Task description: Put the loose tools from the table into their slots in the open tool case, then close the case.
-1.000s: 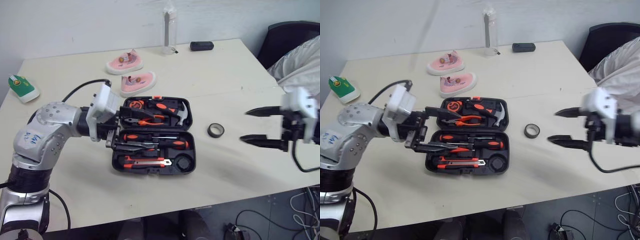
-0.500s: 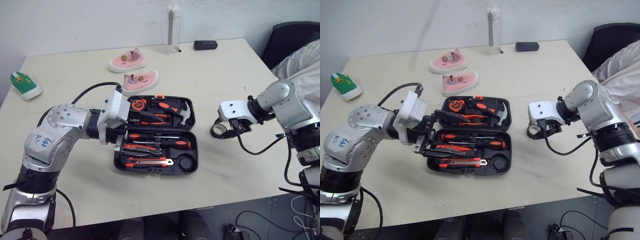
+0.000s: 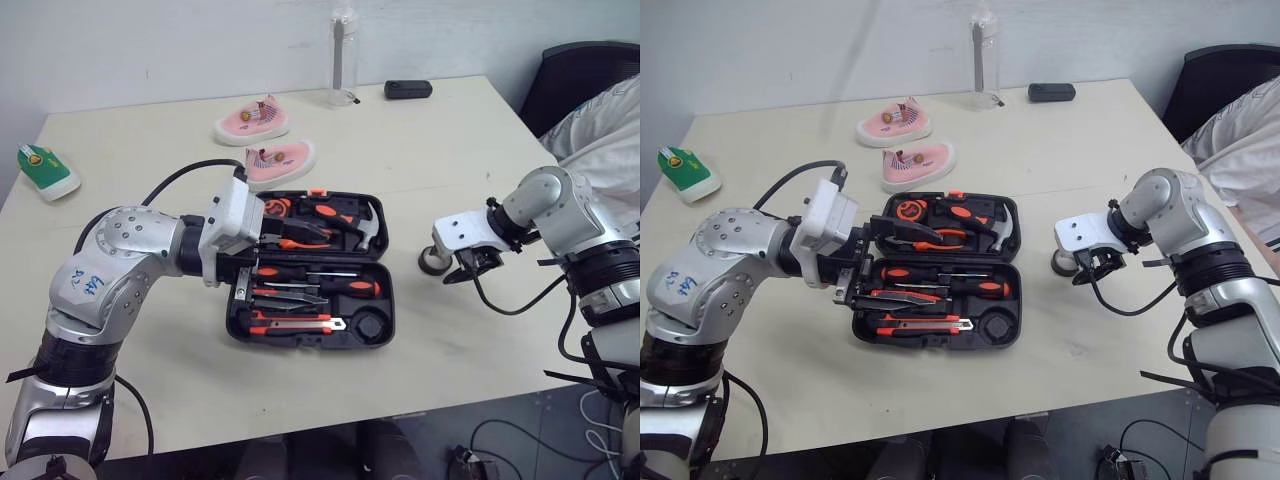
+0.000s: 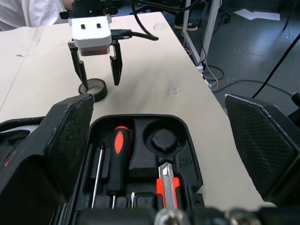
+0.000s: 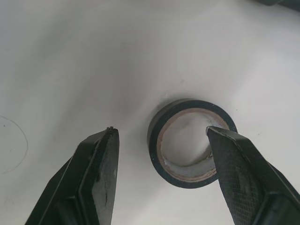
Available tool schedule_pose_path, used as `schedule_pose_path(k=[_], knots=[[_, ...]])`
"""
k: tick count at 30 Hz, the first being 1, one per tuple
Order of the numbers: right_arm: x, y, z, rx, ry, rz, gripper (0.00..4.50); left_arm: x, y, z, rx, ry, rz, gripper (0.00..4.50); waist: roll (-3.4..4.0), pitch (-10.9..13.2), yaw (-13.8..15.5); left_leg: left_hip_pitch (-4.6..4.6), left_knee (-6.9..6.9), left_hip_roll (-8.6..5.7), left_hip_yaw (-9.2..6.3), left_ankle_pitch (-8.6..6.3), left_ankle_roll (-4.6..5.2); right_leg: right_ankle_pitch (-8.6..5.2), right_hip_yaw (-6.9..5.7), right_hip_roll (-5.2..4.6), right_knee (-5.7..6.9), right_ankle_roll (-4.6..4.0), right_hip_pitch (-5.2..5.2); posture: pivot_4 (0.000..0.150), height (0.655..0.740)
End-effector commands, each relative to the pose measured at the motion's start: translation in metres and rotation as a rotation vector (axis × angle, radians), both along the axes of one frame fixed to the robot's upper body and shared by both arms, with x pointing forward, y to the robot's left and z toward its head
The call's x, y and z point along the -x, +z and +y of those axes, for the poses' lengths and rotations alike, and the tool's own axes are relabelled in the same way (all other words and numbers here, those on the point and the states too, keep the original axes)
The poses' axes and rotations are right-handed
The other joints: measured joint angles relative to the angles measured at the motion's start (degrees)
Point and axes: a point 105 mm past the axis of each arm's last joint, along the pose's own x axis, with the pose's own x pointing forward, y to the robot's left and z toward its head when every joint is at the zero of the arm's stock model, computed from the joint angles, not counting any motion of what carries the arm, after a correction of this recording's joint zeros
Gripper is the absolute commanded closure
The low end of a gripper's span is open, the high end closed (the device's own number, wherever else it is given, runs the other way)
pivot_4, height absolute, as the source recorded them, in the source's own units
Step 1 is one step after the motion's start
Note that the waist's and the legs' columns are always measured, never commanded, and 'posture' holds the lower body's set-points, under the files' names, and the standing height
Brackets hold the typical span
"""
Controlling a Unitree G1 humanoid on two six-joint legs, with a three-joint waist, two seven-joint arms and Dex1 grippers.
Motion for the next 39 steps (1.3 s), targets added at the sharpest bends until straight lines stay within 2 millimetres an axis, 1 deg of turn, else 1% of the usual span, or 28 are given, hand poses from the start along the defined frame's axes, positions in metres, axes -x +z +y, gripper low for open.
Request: schedule_pose_path(k=[1,2,4,5,6,8,9,10,11,12,15,16,18,20,22,25,28,31,35,39], knots=[[0.001,0.003,0.001,-0.001,0.028,-0.003,1.33,0.007,0.007,-0.005,0.009,-0.015,-0.047,0.0,0.0,0.0,-0.09,0.0,0.0,0.0,0.0,0.0,0.0,0.0,0.0,0.0,0.0,0.0,0.0,0.15,0.7269],[0.001,0.001,0.001,-0.001,0.026,-0.003,1.33,0.007,0.008,-0.005,0.01,-0.015,-0.048,0.0,0.0,0.0,-0.13,0.0,0.01,0.0,0.0,0.0,0.0,0.0,0.0,0.0,0.01,0.0,0.0,0.15,0.7269],[0.0,-0.005,0.001,0.001,0.024,-0.001,1.95,0.006,0.009,-0.006,0.013,-0.014,-0.052,0.0,0.0,0.0,-0.31,0.0,0.0,0.0,0.0,0.0,0.0,0.0,0.0,0.0,0.01,0.0,-0.01,0.15,0.7269],[0.001,-0.006,0.0,0.001,0.024,0.001,1.95,0.006,0.009,-0.006,0.013,-0.014,-0.053,0.0,0.0,0.0,-0.41,0.0,0.0,0.0,0.0,0.0,0.0,0.0,0.0,0.01,0.01,0.0,-0.01,0.15,0.7269],[0.0,-0.01,-0.001,0.004,0.021,-0.004,2.5,0.006,0.01,-0.006,0.013,-0.015,-0.056,0.0,0.0,0.0,-0.49,0.0,0.0,0.0,0.0,0.0,0.0,0.0,0.0,0.01,0.01,0.0,-0.01,0.15,0.7269],[-0.001,-0.013,-0.003,0.008,0.013,-0.011,3.17,0.006,0.01,-0.006,0.012,-0.016,-0.06,0.0,0.0,0.0,-0.67,-0.01,0.01,0.0,0.0,0.0,0.0,0.0,0.0,0.0,0.02,0.0,-0.01,0.15,0.7269],[-0.002,-0.012,-0.001,-0.003,0.015,-0.017,3.73,0.006,0.01,-0.006,0.013,-0.016,-0.06,0.0,0.0,0.0,-0.84,-0.01,0.01,0.0,0.0,0.0,0.0,0.0,0.0,0.0,0.03,0.0,-0.01,0.15,0.7269],[-0.002,-0.008,0.001,-0.016,0.019,-0.023,4.0,0.006,0.011,-0.006,0.014,-0.015,-0.06,0.0,0.0,0.0,-0.92,-0.01,0.01,0.0,0.0,0.0,0.0,0.0,0.0,0.0,0.02,0.0,-0.01,0.15,0.7269],[-0.002,-0.003,0.005,-0.034,0.032,-0.033,4.49,0.006,0.011,-0.005,0.015,-0.013,-0.06,0.0,0.0,0.0,-0.94,-0.01,0.01,0.0,0.0,0.0,0.0,0.0,0.0,0.01,0.02,0.0,-0.01,0.15,0.7269],[-0.001,0.001,0.007,-0.045,0.041,-0.04,4.49,0.006,0.011,-0.005,0.016,-0.013,-0.059,0.0,0.0,0.0,-0.94,-0.01,0.01,0.01,0.0,0.0,0.0,0.0,0.0,0.01,0.02,0.0,-0.01,0.15,0.7269],[0.012,0.024,0.027,-0.142,0.103,-0.016,4.49,0.008,0.008,-0.002,0.005,-0.01,-0.044,0.0,0.0,0.0,-1.1,-0.02,-0.01,0.03,0.01,0.0,-0.01,0.0,0.01,0.02,0.07,0.0,-0.08,0.15,0.7269],[0.02,0.029,0.033,-0.161,0.136,-0.006,4.49,0.008,0.006,0.0,-0.005,-0.009,-0.038,0.0,0.0,0.0,-1.1,-0.03,-0.02,0.04,0.02,0.0,-0.01,0.0,0.02,0.02,0.34,0.0,-0.12,0.15,0.7269],[0.041,0.037,0.046,-0.184,0.207,0.03,4.49,0.009,0.001,0.003,-0.034,-0.011,-0.028,0.0,0.05,0.03,-0.95,-0.15,0.02,0.12,-0.01,-0.02,-0.04,0.0,0.0,-0.02,0.46,0.0,-0.34,0.15,0.7269],[0.064,0.038,0.063,-0.204,0.287,0.082,4.49,0.01,-0.005,0.007,-0.067,-0.02,-0.019,0.0,0.07,0.04,-0.87,-0.21,0.04,0.14,-0.03,-0.03,-0.06,0.0,-0.05,-0.05,0.45,0.0,-0.38,0.15,0.7269],[0.081,0.034,0.078,-0.206,0.363,0.12,4.49,0.012,-0.012,0.009,-0.097,-0.032,-0.007,0.0,0.07,0.04,-0.84,-0.23,0.12,0.12,-0.06,-0.05,-0.07,0.0,-0.08,-0.08,0.44,0.0,-0.33,0.15,0.7269],[0.095,0.027,0.093,-0.204,0.428,0.144,4.49,0.015,-0.02,0.012,-0.135,-0.046,0.003,0.0,0.06,0.05,-0.79,-0.22,0.24,0.08,-0.06,-0.07,-0.04,0.0,-0.06,-0.1,0.38,0.0,-0.3,0.15,0.7269],[0.103,0.019,0.107,-0.211,0.461,0.168,4.49,0.016,-0.028,0.013,-0.164,-0.057,0.012,0.0,0.06,0.05,-0.78,-0.23,0.24,0.05,-0.04,-0.07,-0.03,0.0,-0.03,-0.1,0.49,-0.01,-0.35,0.15,0.7269],[0.105,0.011,0.114,-0.193,0.483,0.167,4.49,0.019,-0.031,0.013,-0.179,-0.07,0.017,0.0,0.06,0.05,-0.72,-0.26,0.24,0.06,-0.05,-0.09,0.01,0.0,-0.03,-0.11,0.57,0.0,-0.36,0.15,0.7269],[0.102,0.004,0.116,-0.169,0.495,0.158,4.49,0.02,-0.031,0.011,-0.181,-0.076,0.013,0.0,0.05,0.05,-0.72,-0.28,0.25,0.06,-0.06,-0.1,0.02,0.0,-0.04,-0.12,0.56,0.0,-0.35,0.15,0.7269],[0.106,-0.002,0.116,-0.154,0.504,0.187,4.49,0.02,-0.03,0.01,-0.174,-0.074,0.009,0.0,0.05,0.05,-0.82,-0.28,0.25,0.06,-0.06,-0.1,0.02,0.0,-0.04,-0.11,0.56,0.0,-0.36,0.15,0.7269]])
